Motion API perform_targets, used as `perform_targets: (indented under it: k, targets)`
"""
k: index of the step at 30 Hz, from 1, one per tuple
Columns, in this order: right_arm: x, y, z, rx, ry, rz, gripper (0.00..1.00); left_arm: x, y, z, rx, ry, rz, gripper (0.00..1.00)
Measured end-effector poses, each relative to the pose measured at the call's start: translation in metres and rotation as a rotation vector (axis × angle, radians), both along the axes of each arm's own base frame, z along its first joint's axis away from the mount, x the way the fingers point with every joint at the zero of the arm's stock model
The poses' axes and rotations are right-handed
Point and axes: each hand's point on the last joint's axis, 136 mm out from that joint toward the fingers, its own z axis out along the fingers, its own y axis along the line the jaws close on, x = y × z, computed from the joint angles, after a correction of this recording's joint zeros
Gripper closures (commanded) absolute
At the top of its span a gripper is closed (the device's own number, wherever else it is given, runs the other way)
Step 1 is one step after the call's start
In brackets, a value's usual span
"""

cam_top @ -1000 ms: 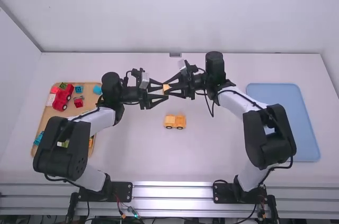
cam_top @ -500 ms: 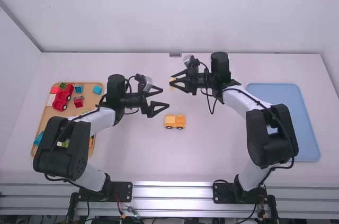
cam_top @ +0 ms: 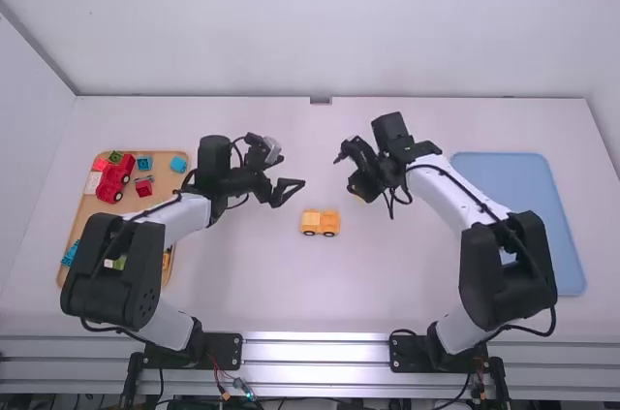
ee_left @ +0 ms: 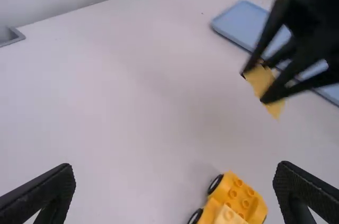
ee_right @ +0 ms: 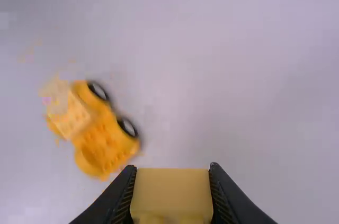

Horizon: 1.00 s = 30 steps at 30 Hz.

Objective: Assemble lego blocks to make yellow taxi

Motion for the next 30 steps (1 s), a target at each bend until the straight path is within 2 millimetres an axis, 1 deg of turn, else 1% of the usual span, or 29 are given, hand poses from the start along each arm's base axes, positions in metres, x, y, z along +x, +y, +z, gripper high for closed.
perform_targets:
  k: [3, 5, 6, 7, 8, 9, 10, 13, 15, 17, 19, 20, 23, 25, 26, 30]
  targets:
    - [-0.017, -0.011, -0.026, -0.163, 0.045, 0.095, 0.96, 0.003, 0.0, 0.004, 0.003, 0.011, 0.003, 0.01]
    - [-0.025, -0.015, -0.039, -0.224, 0.076, 0.15, 1.0, 0.004, 0.0, 0.004, 0.005, 0.021, 0.004, 0.01]
    - [-0.031, -0.017, -0.052, -0.273, 0.1, 0.204, 1.0, 0.005, 0.001, 0.005, 0.005, 0.026, 0.006, 0.01]
    - [-0.033, -0.019, -0.06, -0.306, 0.11, 0.242, 1.0, 0.005, 0.002, 0.004, 0.006, 0.03, 0.007, 0.01]
    - [-0.034, -0.019, -0.062, -0.315, 0.112, 0.251, 1.0, 0.005, 0.003, 0.004, 0.006, 0.029, 0.006, 0.01]
    - [-0.036, -0.02, -0.072, -0.351, 0.122, 0.297, 1.0, 0.002, 0.005, 0.003, 0.01, 0.031, -0.009, 0.01]
    - [-0.038, -0.022, -0.078, -0.374, 0.129, 0.33, 1.0, -0.002, 0.006, 0.001, 0.01, 0.03, -0.032, 0.01]
    - [-0.042, -0.023, -0.086, -0.402, 0.137, 0.386, 1.0, -0.012, 0.01, 0.0, 0.007, 0.014, -0.1, 0.01]
    - [-0.043, -0.024, -0.09, -0.413, 0.14, 0.416, 1.0, -0.021, 0.017, 0.0, 0.002, -0.013, -0.153, 0.01]
    - [-0.043, -0.025, -0.092, -0.419, 0.138, 0.441, 0.95, -0.029, 0.026, 0.002, -0.004, -0.058, -0.202, 0.01]
    - [-0.043, -0.025, -0.092, -0.422, 0.137, 0.454, 0.89, -0.035, 0.031, 0.005, -0.009, -0.094, -0.233, 0.01]
    - [-0.043, -0.025, -0.092, -0.425, 0.135, 0.465, 0.82, -0.041, 0.035, 0.006, -0.015, -0.131, -0.265, 0.01]
    - [-0.042, -0.025, -0.092, -0.425, 0.127, 0.475, 0.66, -0.051, 0.041, 0.008, -0.022, -0.2, -0.315, 0.01]
    - [-0.041, -0.026, -0.092, -0.425, 0.124, 0.477, 0.27, -0.058, 0.043, 0.011, -0.026, -0.262, -0.349, 0.01]
    - [-0.04, -0.026, -0.092, -0.426, 0.123, 0.479, 0.01, -0.06, 0.044, 0.013, -0.027, -0.305, -0.368, 0.01]
    - [-0.035, -0.025, -0.092, -0.423, 0.101, 0.48, 0.01, -0.063, 0.042, 0.018, -0.032, -0.38, -0.401, 0.01]
